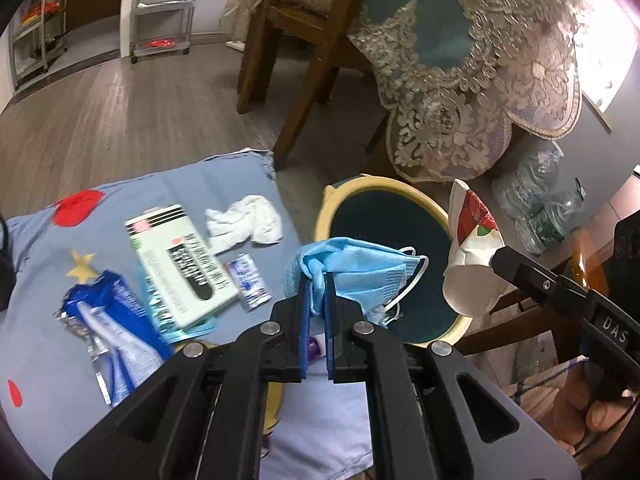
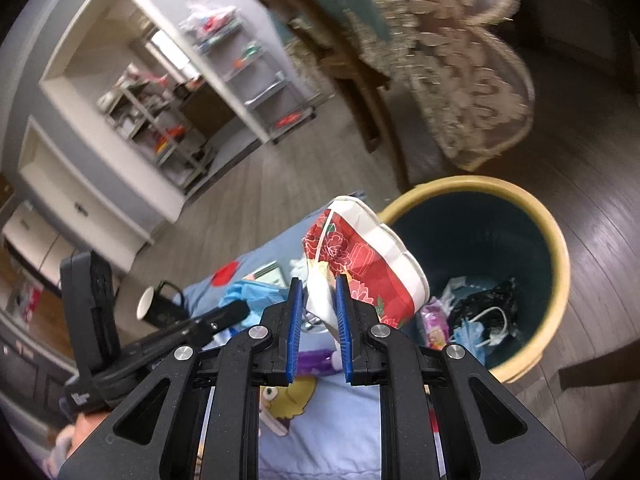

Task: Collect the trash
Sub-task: 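Carry the paper cup and the blue mask over the bin with both grippers, then open the left gripper to drop the mask while the right gripper releases the cup into the bin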

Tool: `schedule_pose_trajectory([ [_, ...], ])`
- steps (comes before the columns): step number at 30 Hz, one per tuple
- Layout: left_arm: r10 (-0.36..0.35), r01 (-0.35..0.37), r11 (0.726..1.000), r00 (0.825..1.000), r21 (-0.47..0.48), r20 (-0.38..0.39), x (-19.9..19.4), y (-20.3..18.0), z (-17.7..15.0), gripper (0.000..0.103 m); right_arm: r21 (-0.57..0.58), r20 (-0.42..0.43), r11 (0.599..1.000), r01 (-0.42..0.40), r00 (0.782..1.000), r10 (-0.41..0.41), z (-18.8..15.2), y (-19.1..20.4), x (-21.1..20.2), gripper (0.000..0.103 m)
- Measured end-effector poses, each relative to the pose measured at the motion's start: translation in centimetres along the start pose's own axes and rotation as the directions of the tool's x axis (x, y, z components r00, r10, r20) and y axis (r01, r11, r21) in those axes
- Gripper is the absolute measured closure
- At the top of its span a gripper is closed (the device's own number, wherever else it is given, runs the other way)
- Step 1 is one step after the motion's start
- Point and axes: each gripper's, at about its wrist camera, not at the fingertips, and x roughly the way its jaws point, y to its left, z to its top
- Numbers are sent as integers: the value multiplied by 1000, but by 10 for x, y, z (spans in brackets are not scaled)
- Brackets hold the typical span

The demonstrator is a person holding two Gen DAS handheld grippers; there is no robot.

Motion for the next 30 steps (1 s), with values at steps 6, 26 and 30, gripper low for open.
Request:
schedule_pose_trajectory([
  [6,-12,12,999,1000,37,-22,26,-27,2,98,94,31,995,37,999,-40,3,-24,-5,85],
  [26,-12,23,992,996,121,-93,90,-64,2,80,308,-62,940,148,989,-135,-4,-82,25,84],
  [30,-13,22,995,996,98,-89,86,-55,3,69,306,-75,938,164,986,-148,-6,-82,28,83],
])
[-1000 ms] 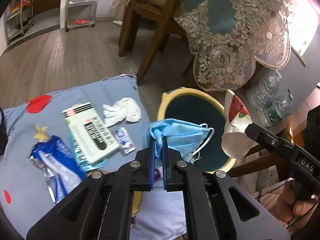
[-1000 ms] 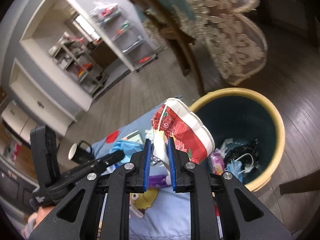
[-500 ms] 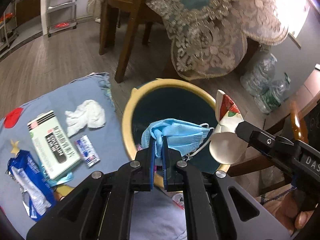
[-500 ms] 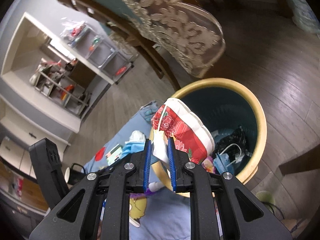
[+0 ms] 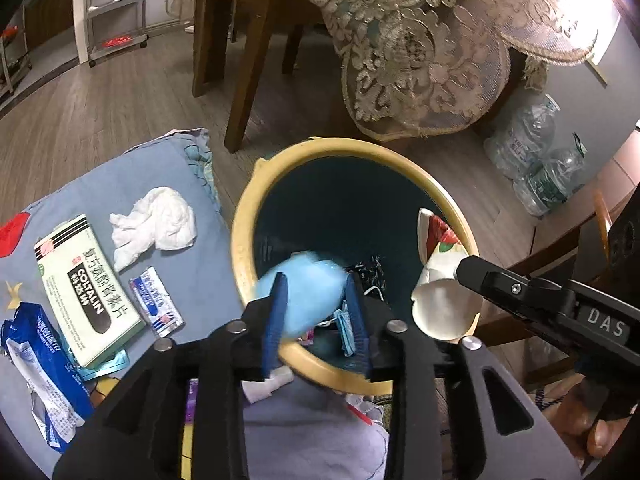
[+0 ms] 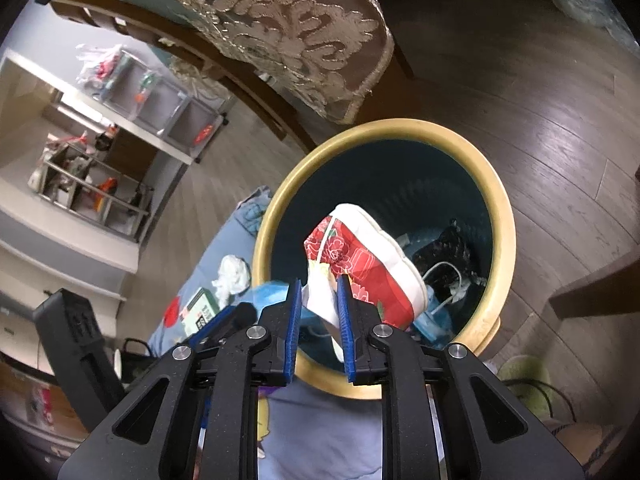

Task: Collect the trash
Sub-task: 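Open the left gripper to drop the mask while the right gripper releases the cup into the bin, then grasp the white tissue with the right gripper while the left gripper approaches the blue wet-wipes packet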

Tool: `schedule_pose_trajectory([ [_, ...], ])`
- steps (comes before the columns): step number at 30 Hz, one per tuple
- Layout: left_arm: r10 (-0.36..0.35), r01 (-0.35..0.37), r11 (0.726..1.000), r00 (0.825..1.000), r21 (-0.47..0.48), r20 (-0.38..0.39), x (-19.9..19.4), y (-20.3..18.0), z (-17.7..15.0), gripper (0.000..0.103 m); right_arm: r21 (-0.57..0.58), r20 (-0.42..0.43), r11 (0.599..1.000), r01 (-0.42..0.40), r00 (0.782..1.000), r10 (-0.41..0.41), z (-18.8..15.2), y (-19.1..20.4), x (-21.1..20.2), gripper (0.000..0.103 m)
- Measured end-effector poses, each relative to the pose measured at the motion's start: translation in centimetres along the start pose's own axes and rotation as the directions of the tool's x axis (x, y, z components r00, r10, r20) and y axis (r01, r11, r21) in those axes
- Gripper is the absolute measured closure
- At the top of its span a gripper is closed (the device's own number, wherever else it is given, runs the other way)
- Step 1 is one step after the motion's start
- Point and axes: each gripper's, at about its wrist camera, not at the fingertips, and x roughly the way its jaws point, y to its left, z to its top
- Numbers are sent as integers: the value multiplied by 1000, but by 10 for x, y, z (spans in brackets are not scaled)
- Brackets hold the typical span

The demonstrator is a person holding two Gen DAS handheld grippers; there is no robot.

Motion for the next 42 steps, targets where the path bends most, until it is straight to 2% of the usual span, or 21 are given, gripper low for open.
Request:
schedule_pose_trajectory([
  [2,2,-1,1000,1000,-15,5,-3,5,0,62,-1,-1,1000,6,1000,-6,0,0,1,80],
  [3,2,-2,1000,1000,-19,9,-5,6,0,58,0,1,1000,8,1000,-8,0,0,1,74],
  [6,8,-8,999,1000,-31,21,-10,10,1,48,-2,16,1000,14,1000,-14,1,0,-2,72],
  [12,22,-20,998,999,-52,40,-22,24,1,38,-56,24,998,13,1000,-12,1,9,-4,70],
  [15,38,-34,997,998,-74,57,-32,37,-1,31,-112,25,994,14,1000,-11,-2,20,-4,61],
  [22,100,-88,987,991,-134,84,-60,77,-8,20,-297,0,955,19,1000,-20,-7,62,7,54],
  [34,214,-181,948,972,-262,102,-106,156,-35,18,-471,-86,882,9,995,-57,-11,114,59,46],
  [42,257,-219,920,963,-326,79,-116,189,-49,18,-596,-132,803,18,984,-121,-15,150,115,43],
])
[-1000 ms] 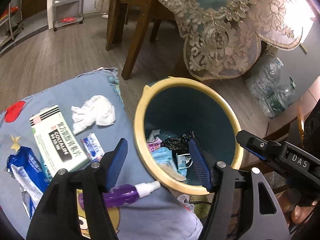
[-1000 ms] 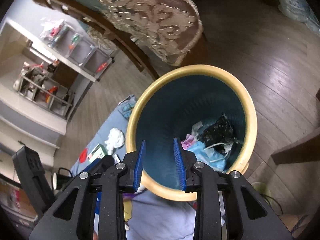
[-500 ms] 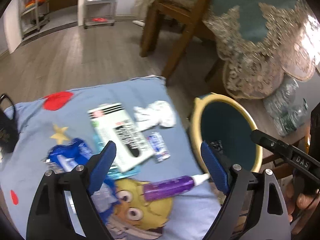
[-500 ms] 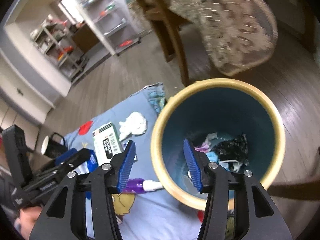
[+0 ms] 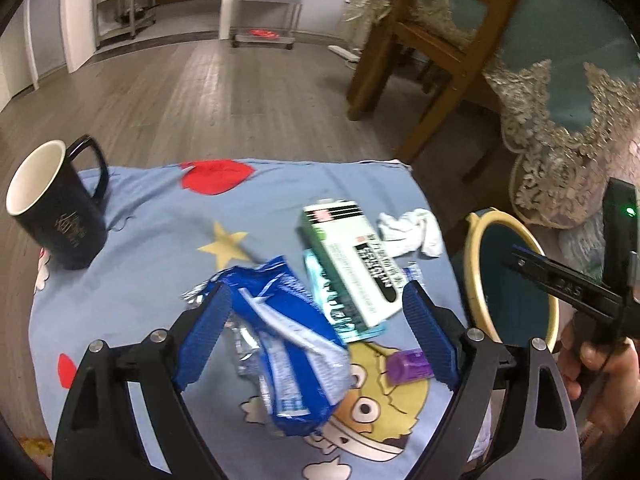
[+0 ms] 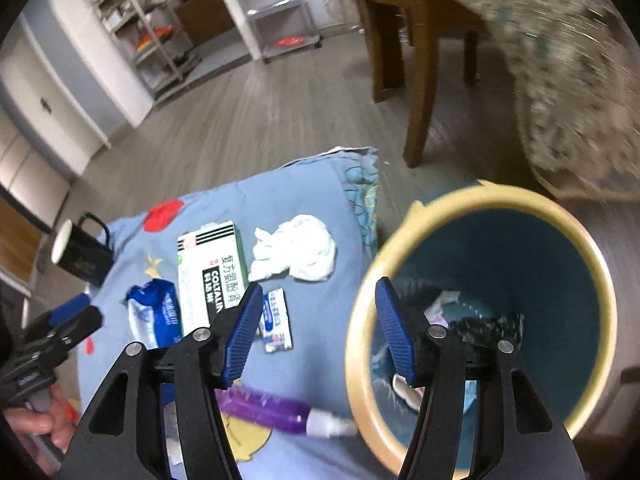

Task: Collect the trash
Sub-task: 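Grasp the white tissue with the right gripper while the left gripper approaches the blue wet-wipes packet, then grasp the blue wet-wipes packet with the left gripper while the right gripper lifts the tissue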

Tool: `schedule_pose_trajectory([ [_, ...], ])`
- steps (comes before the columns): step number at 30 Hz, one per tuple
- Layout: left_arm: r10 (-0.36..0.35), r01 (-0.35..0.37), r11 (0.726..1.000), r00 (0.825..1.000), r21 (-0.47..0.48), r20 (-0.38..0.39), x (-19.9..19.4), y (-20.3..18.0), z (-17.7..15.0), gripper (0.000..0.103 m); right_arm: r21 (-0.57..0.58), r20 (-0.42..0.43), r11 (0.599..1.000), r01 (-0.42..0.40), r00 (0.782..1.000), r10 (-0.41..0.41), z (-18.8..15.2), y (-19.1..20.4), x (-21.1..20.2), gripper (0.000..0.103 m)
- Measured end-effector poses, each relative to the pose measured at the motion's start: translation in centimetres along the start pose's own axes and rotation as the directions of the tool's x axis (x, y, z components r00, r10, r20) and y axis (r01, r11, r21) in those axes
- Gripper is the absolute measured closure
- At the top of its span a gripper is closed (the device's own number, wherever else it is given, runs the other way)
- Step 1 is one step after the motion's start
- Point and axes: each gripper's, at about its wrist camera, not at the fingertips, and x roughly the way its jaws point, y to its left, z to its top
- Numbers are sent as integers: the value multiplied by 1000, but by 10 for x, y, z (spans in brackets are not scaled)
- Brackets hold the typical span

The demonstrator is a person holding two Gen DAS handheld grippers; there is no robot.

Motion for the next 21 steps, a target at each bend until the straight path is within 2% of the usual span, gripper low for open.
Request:
schedule_pose_trajectory([
  [10,40,-41,999,999,-34,-28,3,25,-6,18,-114,-56,992,54,997,-60,30,24,64,43],
  [15,44,-46,998,997,-39,-67,13,32,-11,18,-118,-88,988,103,990,-114,38,27,90,43],
  [17,45,-50,998,995,-50,-85,19,36,-14,18,-107,-107,988,107,987,-119,38,26,98,49],
  [18,38,-45,997,994,-69,-99,23,39,-16,18,-106,-115,989,107,986,-119,38,26,102,61],
  [21,15,-27,995,992,-101,-122,29,43,-21,21,-107,-109,989,99,988,-111,34,27,106,78],
])
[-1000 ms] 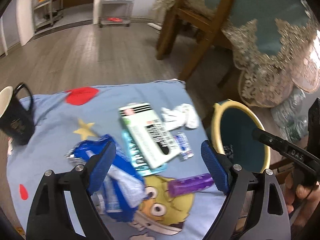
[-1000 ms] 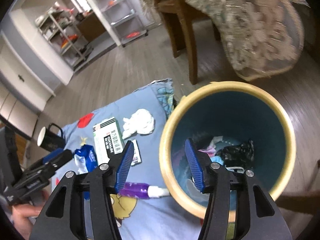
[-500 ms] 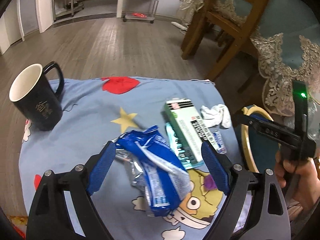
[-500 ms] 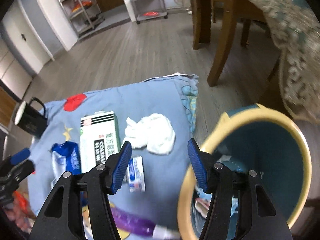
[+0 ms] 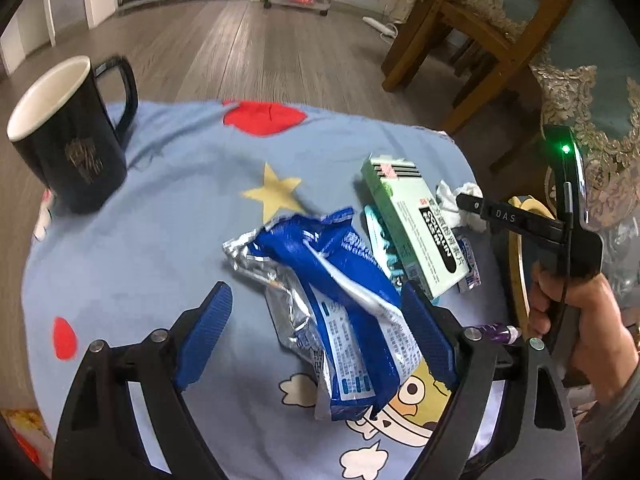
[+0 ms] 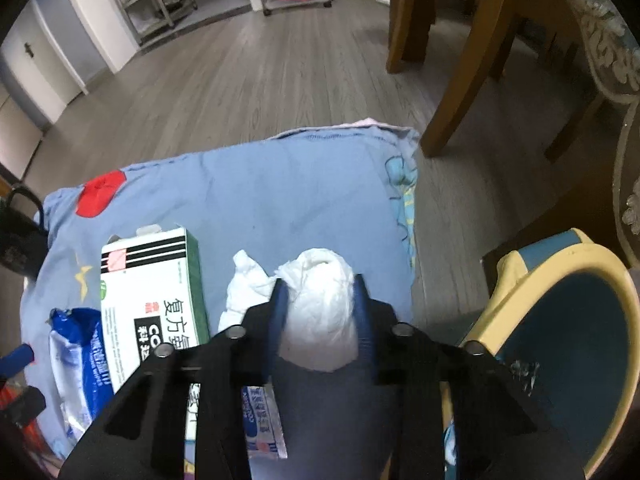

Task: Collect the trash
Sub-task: 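Grasp the blue wet-wipes packet with the left gripper while the right gripper lifts the tissue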

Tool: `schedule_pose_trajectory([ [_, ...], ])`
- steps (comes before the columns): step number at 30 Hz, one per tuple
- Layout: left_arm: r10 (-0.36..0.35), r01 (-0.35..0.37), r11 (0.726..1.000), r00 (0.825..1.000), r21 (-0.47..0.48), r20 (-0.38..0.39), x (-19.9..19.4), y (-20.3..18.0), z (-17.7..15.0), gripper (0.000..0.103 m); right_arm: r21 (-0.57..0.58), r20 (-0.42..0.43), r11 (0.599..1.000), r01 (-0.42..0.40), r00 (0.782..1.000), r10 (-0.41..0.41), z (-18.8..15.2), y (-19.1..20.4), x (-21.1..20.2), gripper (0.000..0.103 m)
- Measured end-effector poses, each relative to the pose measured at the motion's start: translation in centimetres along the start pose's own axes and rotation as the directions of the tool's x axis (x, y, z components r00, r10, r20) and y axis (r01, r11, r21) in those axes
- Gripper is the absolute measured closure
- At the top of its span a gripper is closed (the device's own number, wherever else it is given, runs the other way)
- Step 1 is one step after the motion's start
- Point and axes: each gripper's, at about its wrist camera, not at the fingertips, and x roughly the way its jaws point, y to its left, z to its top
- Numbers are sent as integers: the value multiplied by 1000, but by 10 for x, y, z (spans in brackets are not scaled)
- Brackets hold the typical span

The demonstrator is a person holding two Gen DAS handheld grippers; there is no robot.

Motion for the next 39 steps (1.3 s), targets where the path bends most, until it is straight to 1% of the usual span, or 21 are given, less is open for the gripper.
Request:
schedule_pose_trajectory([
  [1,-9,9,1000,1000,-7,-7,2,1,-1,25,2,2,1000,-8,1000,8,-1,-1,0,81],
  [3,-30,29,999,999,-32,-19,5,3,-3,26,10,11,1000,-24,1000,24,-1,-3,-2,88],
  [4,-40,39,998,999,-46,-18,5,5,-3,26,19,16,999,-36,999,36,-1,-5,-3,90],
  [6,-45,45,997,999,-56,-16,5,5,-3,26,27,29,999,-47,998,47,-1,-5,-8,91],
  [9,-34,33,997,999,-69,-21,10,7,-3,26,33,58,997,-62,996,60,-5,-4,-22,91],
  [12,-39,34,993,998,-110,-43,22,12,-2,26,30,91,996,-79,993,76,-9,-1,-41,91],
  [17,-37,32,992,998,-120,-41,34,12,0,26,10,147,995,-100,984,97,-21,3,-81,91],
  [18,-39,34,992,998,-120,-42,36,12,0,30,12,159,994,-107,982,104,-25,2,-91,91],
  [19,-55,49,991,997,-125,-46,39,11,0,42,14,169,994,-113,980,109,-30,1,-100,91],
  [20,-73,65,990,996,-129,-56,40,11,-2,47,14,178,993,-118,977,114,-36,1,-108,91],
  [21,-65,58,991,996,-121,-56,41,8,-3,49,13,184,992,-122,976,118,-38,0,-114,91],
  [22,-54,49,994,997,-95,-51,40,4,-4,55,13,194,992,-126,974,121,-45,-1,-124,91],
  [23,-44,41,997,998,-71,-49,38,0,-3,58,13,201,991,-130,972,125,-50,-3,-131,91],
  [24,-39,36,998,998,-58,-49,36,-3,-3,65,12,206,991,-132,970,127,-54,-4,-137,91],
  [25,-37,35,998,998,-47,-45,33,-6,-3,69,13,212,991,-134,969,128,-59,-6,-144,91],
  [27,-44,42,998,998,-44,-40,27,-7,-5,71,22,226,990,-140,965,131,-69,-10,-158,91],
  [32,-65,64,997,998,-40,-10,3,-7,-8,73,46,246,985,-168,957,152,-93,-18,-182,91],
  [39,-76,78,997,992,-20,98,-58,-6,-4,74,79,262,979,-190,951,164,-122,-25,-198,91],
])
